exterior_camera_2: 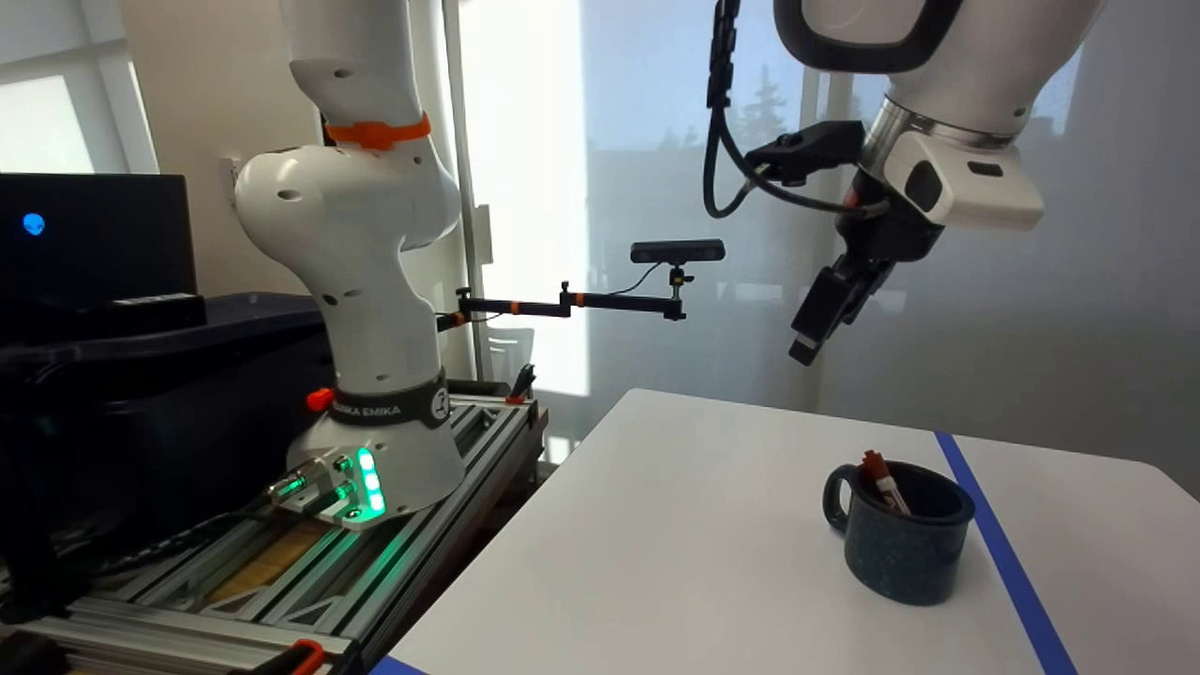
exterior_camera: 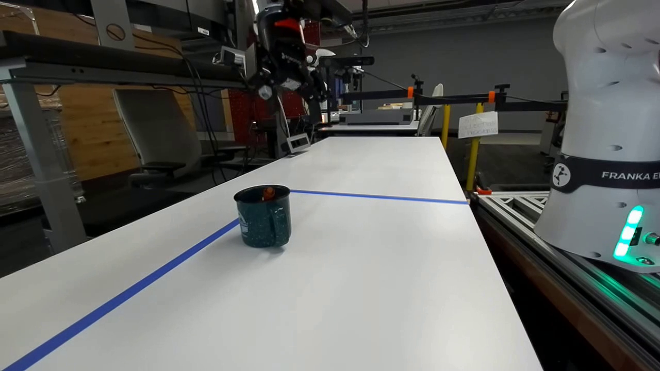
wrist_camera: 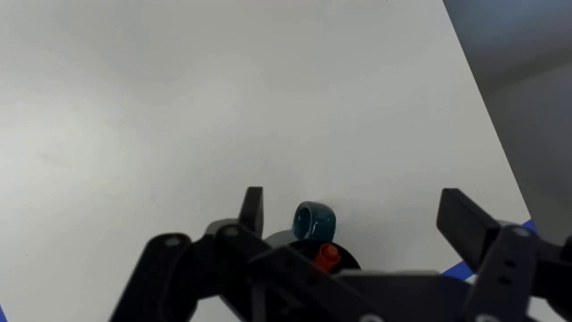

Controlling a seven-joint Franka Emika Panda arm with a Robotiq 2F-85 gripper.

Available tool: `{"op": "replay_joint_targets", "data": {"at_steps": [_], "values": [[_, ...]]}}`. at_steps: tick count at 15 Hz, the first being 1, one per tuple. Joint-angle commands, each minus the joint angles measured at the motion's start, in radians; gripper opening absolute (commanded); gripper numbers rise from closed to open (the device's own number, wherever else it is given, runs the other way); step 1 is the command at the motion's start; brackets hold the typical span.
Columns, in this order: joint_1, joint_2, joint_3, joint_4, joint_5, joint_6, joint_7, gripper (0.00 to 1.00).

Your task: Pick up the marker from the cup and put it on the table

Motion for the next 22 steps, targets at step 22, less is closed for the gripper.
{"op": "replay_joint_targets", "data": {"at_steps": [22], "values": [[-0.01,0.196,-0.003,0.112,-0.067,0.074,0.281,1.0]]}}
